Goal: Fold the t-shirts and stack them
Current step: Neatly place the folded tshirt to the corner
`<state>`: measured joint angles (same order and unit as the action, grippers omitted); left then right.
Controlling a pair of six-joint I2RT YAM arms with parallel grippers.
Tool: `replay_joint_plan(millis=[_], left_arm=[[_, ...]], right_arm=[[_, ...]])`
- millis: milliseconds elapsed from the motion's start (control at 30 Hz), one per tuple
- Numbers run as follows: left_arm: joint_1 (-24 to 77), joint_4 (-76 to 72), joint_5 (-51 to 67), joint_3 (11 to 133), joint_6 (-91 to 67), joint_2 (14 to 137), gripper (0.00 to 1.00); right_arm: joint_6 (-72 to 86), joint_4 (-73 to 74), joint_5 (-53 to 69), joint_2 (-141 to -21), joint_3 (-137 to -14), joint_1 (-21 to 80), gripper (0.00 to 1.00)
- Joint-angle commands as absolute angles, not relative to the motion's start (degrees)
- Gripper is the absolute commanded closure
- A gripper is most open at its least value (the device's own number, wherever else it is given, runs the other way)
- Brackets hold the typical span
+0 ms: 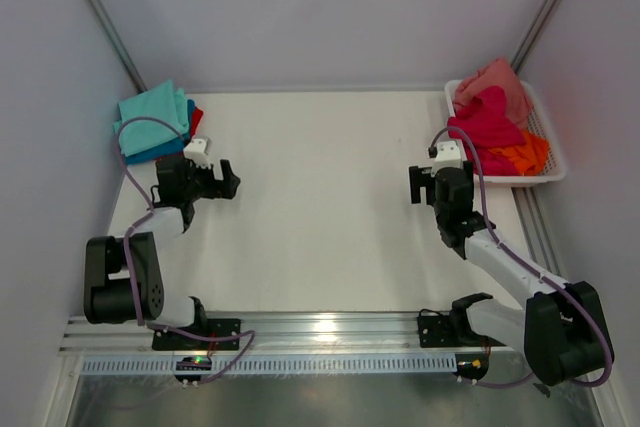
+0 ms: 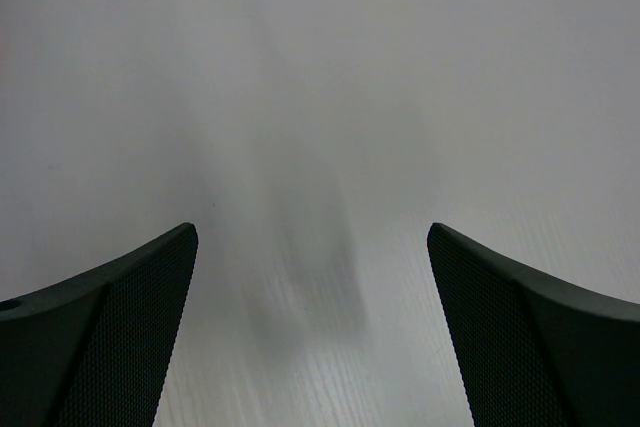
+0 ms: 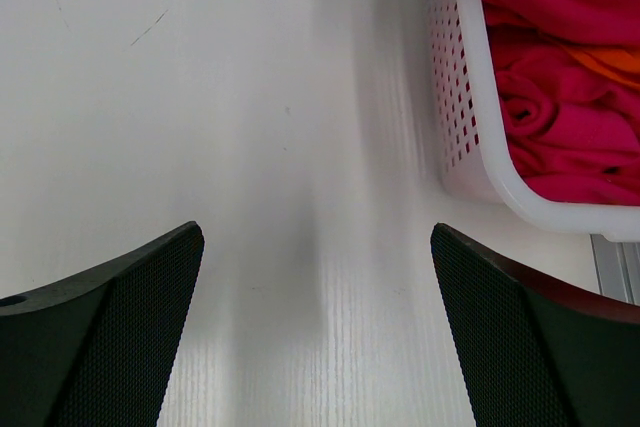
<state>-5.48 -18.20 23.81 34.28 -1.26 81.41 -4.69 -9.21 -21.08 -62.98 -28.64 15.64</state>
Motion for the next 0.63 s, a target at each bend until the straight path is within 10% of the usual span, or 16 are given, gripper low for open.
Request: replay_joint_plan(millis=[0, 600], left_arm=[[-5.01, -23.81, 23.82, 34.45, -0.44, 82.44, 0.01], [-3.96, -26.63, 22.76, 34.37, -0.18, 84.73, 0.01]], right_arm=[[-4.39, -14.50, -18.64, -61.79, -28.04, 15.38, 0.01], [-4.40, -15.20, -18.81, -65.22, -28.48, 15.38, 0.01]])
